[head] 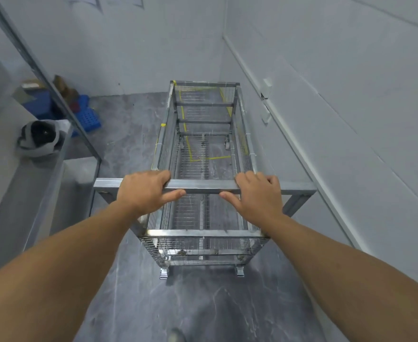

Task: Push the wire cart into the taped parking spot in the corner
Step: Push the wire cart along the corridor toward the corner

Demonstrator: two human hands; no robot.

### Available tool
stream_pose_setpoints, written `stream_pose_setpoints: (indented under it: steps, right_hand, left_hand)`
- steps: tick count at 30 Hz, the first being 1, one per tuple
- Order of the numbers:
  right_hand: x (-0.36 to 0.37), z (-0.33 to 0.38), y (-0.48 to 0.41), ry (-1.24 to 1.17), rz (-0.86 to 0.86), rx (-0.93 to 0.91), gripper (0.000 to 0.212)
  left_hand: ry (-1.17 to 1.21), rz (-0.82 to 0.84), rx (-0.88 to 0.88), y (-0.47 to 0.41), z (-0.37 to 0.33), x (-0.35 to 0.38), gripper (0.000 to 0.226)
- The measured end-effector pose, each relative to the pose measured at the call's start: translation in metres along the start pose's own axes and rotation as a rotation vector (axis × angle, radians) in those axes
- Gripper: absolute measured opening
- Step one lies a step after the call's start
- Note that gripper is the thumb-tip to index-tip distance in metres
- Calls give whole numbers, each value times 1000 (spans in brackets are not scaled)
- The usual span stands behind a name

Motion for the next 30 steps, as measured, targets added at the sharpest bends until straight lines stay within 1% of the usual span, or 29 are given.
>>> stream_pose_setpoints:
  steps: [3, 9, 12, 15, 20, 24, 30]
  right_hand:
    - [6, -12, -26, 2, -9, -2, 57]
    - [25, -38, -86, 32, 7, 7, 67]
    - [33, -51, -119, 16, 32, 20, 65]
    - [43, -65, -151, 39, 61, 36, 65]
    - [57, -83, -200, 49, 32, 48, 63]
    - [67, -98, -235, 57, 51, 44, 62]
    - [80, -123, -283, 60, 31, 48, 66]
  left_hand:
    - [10, 4, -7, -30, 6, 5, 60]
    - [3, 6, 19, -97, 15, 15, 61]
    - [-2, -2, 30, -133, 21, 20, 64]
    - [-10, 1, 42, -168, 27, 25, 63]
    - [-15, -21, 75, -221, 38, 32, 60]
    - [-15, -10, 85, -258, 43, 35, 58]
    - [-2, -2, 82, -316, 52, 45, 63]
Point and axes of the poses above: each hand's wrist, its own y-axis away from the middle knuckle, its own x-axis out of the palm, z = x × y, the point moved 9 cm from there along -y, towards the middle knuckle, and after that the axes turned 12 degrees about -x, right-handed, at the moved point
